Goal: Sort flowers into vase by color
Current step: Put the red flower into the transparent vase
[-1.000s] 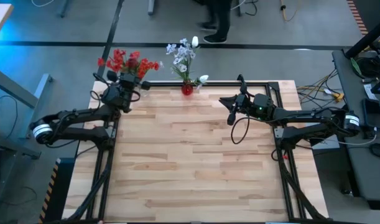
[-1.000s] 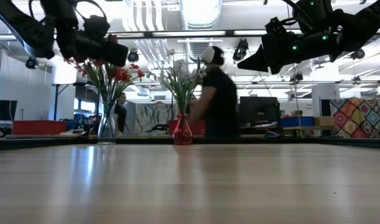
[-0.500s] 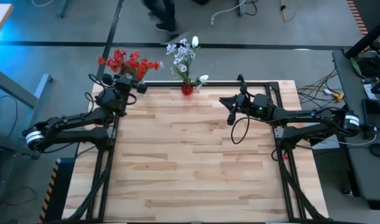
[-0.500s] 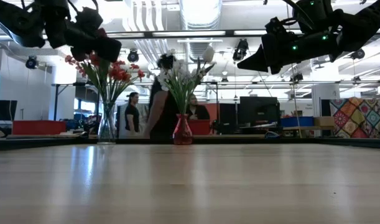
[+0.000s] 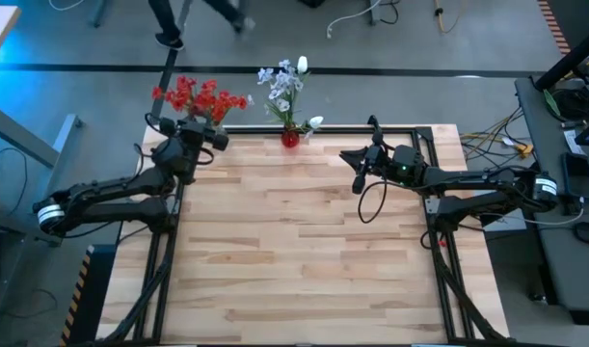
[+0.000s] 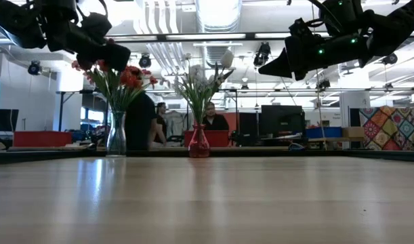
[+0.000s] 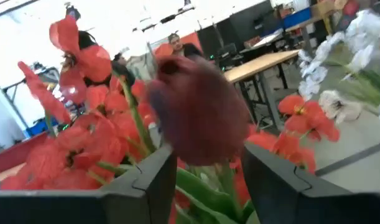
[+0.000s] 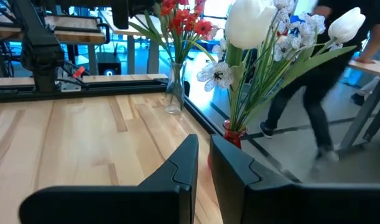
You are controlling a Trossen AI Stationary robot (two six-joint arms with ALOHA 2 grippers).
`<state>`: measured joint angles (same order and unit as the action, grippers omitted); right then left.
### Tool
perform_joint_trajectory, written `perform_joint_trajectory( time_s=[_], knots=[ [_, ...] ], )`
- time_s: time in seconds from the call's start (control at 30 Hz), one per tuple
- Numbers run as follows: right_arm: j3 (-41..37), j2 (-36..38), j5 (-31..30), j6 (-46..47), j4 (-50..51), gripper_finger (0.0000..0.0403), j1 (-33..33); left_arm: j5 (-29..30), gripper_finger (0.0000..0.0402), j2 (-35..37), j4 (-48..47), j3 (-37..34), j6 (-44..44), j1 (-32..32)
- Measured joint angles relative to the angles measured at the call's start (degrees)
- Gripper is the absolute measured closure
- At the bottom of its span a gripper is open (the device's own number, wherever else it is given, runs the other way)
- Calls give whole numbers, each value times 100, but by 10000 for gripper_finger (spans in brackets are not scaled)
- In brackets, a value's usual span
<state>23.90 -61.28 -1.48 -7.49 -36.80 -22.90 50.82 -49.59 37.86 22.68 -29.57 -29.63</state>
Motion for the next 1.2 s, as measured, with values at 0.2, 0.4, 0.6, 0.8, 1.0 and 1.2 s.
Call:
perform_joint_trajectory(
  time_s=[0.2, 0.4, 0.6, 0.8, 1.0, 1.2],
  knots=[
    [0, 0, 0, 46, 0, 369, 0, 246, 239, 96, -1628, 500, 498, 0],
    [0, 0, 0, 43, 0, 369, 2, -547, 239, 121, -4374, 1382, 2028, -7],
    [0, 0, 0, 44, 0, 369, 2, -655, 239, 232, -4639, 1455, 2158, -11],
    [0, 0, 2, 37, 2, 369, 0, -504, 239, 624, -4655, 1240, 2255, -15],
    [0, 0, 4, 7, 2, 369, 0, -499, 239, 984, -4663, 1276, 2160, -15],
    [0, 0, 4, -12, 2, 369, 0, -695, 239, 1140, -4666, 1320, 2117, -15]
  ],
)
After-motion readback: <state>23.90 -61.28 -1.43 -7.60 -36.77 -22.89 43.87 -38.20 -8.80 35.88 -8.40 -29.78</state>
